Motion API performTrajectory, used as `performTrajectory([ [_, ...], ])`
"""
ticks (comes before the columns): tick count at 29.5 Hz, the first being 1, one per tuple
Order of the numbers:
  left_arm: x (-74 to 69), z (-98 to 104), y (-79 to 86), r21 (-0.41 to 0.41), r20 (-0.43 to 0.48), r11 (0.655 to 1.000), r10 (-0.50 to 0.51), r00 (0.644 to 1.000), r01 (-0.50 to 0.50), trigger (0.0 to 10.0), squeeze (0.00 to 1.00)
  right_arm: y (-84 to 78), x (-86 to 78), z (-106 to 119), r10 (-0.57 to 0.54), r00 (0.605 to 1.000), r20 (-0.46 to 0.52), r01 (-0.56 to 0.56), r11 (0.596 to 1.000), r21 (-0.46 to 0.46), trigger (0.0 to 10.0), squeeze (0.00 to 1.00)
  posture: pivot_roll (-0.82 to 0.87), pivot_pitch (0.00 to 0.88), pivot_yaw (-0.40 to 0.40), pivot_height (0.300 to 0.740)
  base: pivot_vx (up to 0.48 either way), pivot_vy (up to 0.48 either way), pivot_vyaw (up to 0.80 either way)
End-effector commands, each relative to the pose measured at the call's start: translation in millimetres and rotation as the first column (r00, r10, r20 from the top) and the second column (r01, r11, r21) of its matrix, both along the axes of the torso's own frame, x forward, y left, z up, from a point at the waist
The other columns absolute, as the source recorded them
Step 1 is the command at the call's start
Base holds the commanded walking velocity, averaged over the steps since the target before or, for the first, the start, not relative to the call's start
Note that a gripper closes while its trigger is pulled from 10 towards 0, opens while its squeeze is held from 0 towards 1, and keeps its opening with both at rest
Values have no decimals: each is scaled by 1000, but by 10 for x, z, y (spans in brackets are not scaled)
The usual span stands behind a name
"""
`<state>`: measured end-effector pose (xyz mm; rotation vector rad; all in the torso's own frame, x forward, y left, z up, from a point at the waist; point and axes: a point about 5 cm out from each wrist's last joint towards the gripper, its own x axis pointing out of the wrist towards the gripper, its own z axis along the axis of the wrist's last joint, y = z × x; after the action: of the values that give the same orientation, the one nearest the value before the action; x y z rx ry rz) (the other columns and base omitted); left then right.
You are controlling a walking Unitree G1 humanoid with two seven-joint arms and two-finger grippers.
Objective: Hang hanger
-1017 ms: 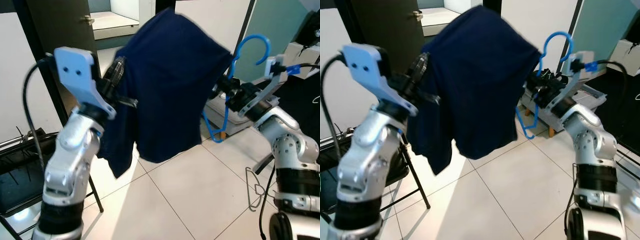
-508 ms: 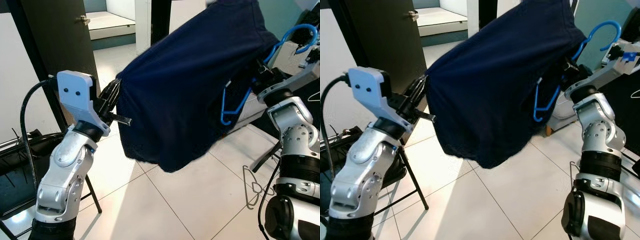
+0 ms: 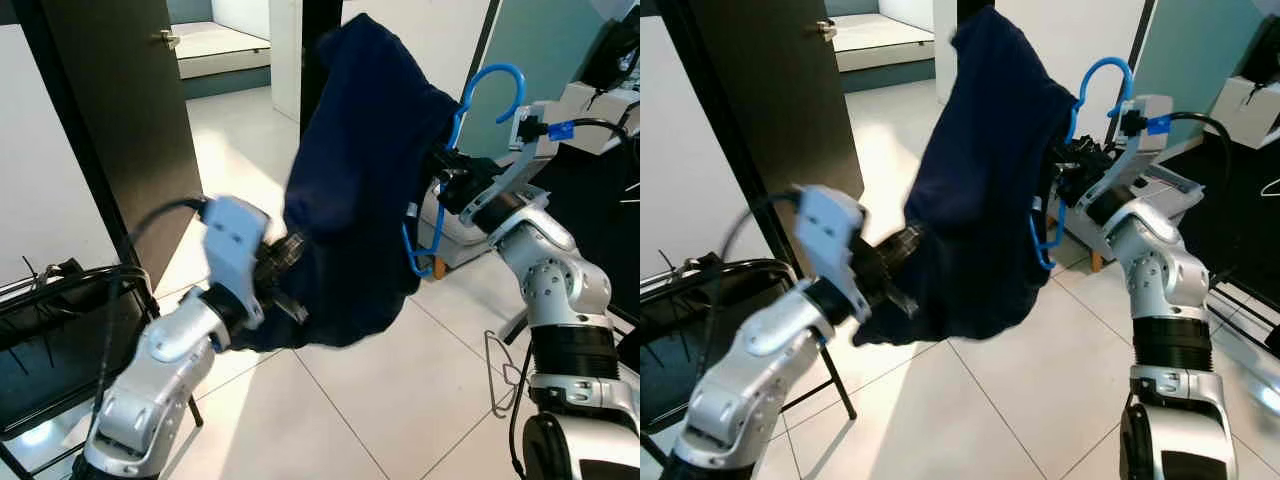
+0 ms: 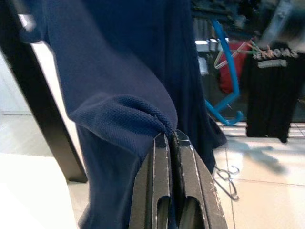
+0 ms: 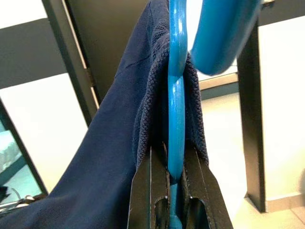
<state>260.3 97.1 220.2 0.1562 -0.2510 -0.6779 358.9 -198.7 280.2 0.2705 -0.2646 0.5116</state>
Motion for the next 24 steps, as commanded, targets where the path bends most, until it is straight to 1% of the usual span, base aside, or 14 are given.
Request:
performTrajectory([
  [1,-7,-125,13,79,-47,997,1,999,2,6353,0,-54,-6,104,-23,999,44,23,1000,12,10000,0,39,0,-33,740,0,0,0],
  [2,1,-278,55,166,-110,986,27,994,-8,10000,863,-86,4,135,-34,998,52,33,999,18,10000,0,41,0,-33,740,0,0,0],
  [3,-11,-392,105,223,-165,975,37,986,1,10000,1000,-106,4,159,-31,998,62,31,999,9,10000,0,42,0,-32,740,0,0,0],
  [5,-21,-455,141,250,-198,968,43,979,8,10000,1000,-115,3,171,-28,997,69,28,1000,-1,10000,0,42,0,-32,740,0,0,0],
  [7,-120,-316,196,144,-243,983,-77,967,114,10000,1000,-106,-67,190,51,994,98,-42,995,-87,10000,0,41,0,-35,740,0,0,0],
  [9,-202,-134,255,78,-222,975,-184,957,206,10000,1000,-112,-133,172,124,987,101,-108,983,-151,10000,0,41,0,-35,740,0,0,0],
  [13,-235,-24,300,68,-192,966,-232,954,249,10000,1000,-124,-168,146,165,982,96,-146,972,-182,10000,0,40,0,-38,740,0,0,0],
  [17,-246,306,481,61,-74,960,-270,960,274,10000,1000,-158,-263,31,262,962,73,-231,929,-288,10000,0,41,0,-39,740,0,0,0],
  [18,-222,520,604,77,11,963,-259,966,258,10000,1000,-168,-318,-38,317,948,43,-288,904,-316,10000,0,42,0,-39,740,0,0,0],
  [19,-222,520,604,77,11,963,-259,966,258,10000,1000,-168,-318,-38,317,948,43,-288,904,-316,10000,0,42,0,-39,740,0,0,0],
  [21,-214,927,722,185,151,946,-296,943,267,10000,992,-164,-441,-207,427,903,-46,-411,829,-380,10000,0,44,0,-45,740,0,0,0],
  [22,-214,927,722,185,151,946,-296,943,267,10000,992,-164,-441,-207,427,903,-46,-411,829,-380,10000,0,44,0,-45,740,0,0,0],
  [23,-221,1118,712,292,193,911,-355,915,292,10000,47,-134,-505,-312,495,861,-115,-496,771,-398,10000,0,51,0,-38,740,0,0,0],
  [24,-220,1150,699,323,197,898,-373,907,299,10000,47,-115,-517,-336,514,848,-132,-520,755,-399,10000,0,51,0,-38,740,0,0,0],
])
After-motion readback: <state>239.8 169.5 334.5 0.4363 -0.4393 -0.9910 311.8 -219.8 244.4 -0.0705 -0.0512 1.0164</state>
